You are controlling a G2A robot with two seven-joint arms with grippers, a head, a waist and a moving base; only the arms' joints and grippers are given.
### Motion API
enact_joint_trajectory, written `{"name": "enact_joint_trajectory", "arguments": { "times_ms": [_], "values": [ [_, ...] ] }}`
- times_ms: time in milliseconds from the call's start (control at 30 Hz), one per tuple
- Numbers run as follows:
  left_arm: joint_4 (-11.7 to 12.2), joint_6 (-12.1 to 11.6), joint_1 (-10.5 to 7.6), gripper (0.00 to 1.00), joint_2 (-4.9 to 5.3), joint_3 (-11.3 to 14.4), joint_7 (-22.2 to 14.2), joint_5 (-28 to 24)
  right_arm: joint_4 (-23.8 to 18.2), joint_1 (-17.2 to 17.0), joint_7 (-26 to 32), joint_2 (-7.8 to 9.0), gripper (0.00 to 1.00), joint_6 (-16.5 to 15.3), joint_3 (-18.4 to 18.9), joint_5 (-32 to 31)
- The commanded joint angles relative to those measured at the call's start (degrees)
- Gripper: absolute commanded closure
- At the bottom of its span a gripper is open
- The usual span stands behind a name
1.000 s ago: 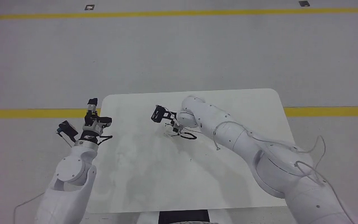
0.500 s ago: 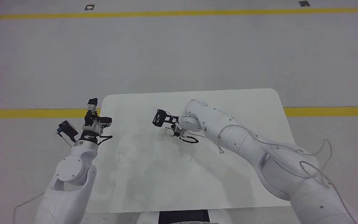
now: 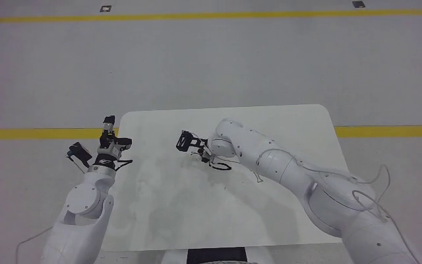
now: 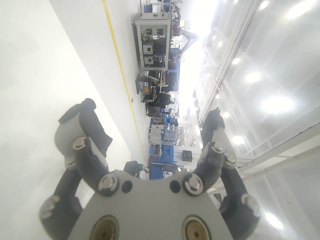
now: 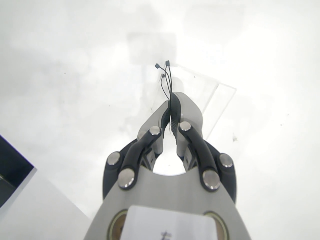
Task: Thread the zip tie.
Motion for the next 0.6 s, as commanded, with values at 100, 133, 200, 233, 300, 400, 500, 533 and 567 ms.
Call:
{"name": "enact_joint_trajectory", "arguments": {
  "times_ms": [100,133,200,233,300,400,500,533,567],
  "values": [
    [0.0,0.0,0.0,0.0,0.0,0.0,0.0,0.0,0.24,-0.37,0.25,-0.34,0.9,0.0,0.0,0.1],
    [0.0,0.0,0.0,0.0,0.0,0.0,0.0,0.0,0.36,-0.41,0.32,-0.42,0.79,0.0,0.0,0.11],
    [0.0,0.0,0.0,0.0,0.0,0.0,0.0,0.0,0.66,-0.46,0.47,-0.61,0.65,0.0,0.0,0.09],
    [0.0,0.0,0.0,0.0,0.0,0.0,0.0,0.0,0.8,-0.48,0.51,-0.69,0.63,0.0,0.0,0.09],
    [0.0,0.0,0.0,0.0,0.0,0.0,0.0,0.0,1.16,-0.51,0.5,-0.87,0.61,0.0,0.0,0.07],
    [0.0,0.0,0.0,0.0,0.0,0.0,0.0,0.0,1.71,-0.47,0.52,-1.11,0.62,0.0,0.0,-0.04],
    [0.0,0.0,0.0,0.0,0.0,0.0,0.0,0.0,2.24,-0.37,0.28,-1.32,0.62,0.0,0.0,-0.28],
    [0.0,0.0,0.0,0.0,0.0,0.0,0.0,0.0,2.42,-0.31,0.11,-1.37,0.63,0.0,0.0,-0.36],
    [0.0,0.0,0.0,0.0,0.0,0.0,0.0,0.0,2.63,-0.24,-0.05,-1.42,0.63,0.0,0.0,-0.47]
  ]
}}
